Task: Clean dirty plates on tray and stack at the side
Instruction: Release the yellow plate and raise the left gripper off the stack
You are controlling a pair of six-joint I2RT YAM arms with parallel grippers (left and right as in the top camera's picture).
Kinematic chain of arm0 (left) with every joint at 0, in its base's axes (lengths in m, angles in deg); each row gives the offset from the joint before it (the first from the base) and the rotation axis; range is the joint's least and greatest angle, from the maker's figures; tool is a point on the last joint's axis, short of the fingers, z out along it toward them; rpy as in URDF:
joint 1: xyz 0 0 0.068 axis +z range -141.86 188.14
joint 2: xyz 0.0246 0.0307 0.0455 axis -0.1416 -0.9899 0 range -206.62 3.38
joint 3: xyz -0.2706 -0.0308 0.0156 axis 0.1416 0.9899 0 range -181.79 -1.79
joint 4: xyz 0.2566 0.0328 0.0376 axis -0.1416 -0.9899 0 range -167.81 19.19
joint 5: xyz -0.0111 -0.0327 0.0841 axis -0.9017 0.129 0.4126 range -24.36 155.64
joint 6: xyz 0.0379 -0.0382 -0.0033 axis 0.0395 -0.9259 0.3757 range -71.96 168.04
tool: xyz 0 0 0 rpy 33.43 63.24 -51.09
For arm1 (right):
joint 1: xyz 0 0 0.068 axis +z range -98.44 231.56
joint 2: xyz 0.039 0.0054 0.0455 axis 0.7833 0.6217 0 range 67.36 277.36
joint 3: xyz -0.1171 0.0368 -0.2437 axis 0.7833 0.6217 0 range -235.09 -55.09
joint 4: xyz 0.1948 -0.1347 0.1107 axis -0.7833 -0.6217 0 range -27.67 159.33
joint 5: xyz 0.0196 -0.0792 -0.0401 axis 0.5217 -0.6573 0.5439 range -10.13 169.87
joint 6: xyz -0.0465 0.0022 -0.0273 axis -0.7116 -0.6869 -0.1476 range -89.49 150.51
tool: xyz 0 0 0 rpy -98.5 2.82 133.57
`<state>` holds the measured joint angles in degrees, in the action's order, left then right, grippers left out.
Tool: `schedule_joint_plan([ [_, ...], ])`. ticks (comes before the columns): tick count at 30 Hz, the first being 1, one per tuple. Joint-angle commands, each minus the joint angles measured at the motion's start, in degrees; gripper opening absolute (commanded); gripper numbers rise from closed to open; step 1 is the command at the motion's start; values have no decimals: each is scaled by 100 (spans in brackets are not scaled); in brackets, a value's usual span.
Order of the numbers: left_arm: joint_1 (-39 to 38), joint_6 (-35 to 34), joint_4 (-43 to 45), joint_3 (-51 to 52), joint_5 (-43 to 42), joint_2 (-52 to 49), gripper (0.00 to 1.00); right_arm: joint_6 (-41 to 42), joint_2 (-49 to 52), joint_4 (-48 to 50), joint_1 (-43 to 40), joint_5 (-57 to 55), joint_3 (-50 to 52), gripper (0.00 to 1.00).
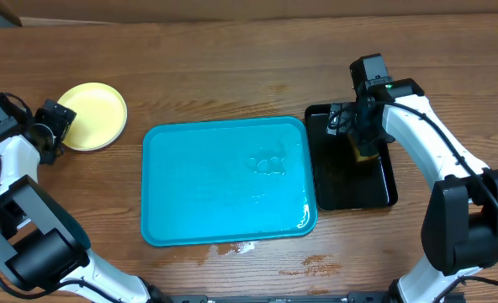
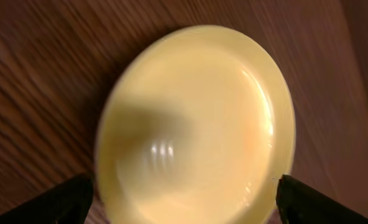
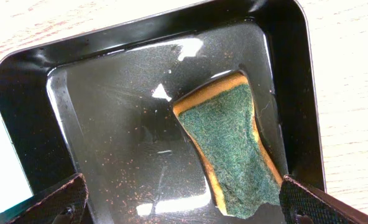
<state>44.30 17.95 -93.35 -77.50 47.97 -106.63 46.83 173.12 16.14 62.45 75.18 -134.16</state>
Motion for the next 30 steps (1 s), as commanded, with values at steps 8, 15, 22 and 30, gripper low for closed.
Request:
schedule_joint_plan([
  [8,-761,-37,-9,-96,-2830,33,93,0,-63,17,-15,-22,-87,100],
  [15,-1784,-31,37,-96,-2610,31,96,0,-63,15,-15,-20,-87,100],
  [22,-2496,-17,28,-96,-1823,31,100,0,-63,17,-15,-22,-87,100],
  [30,-2839,-15,28,-96,-1620,31,100,0,-63,17,-15,-20,-87,100],
])
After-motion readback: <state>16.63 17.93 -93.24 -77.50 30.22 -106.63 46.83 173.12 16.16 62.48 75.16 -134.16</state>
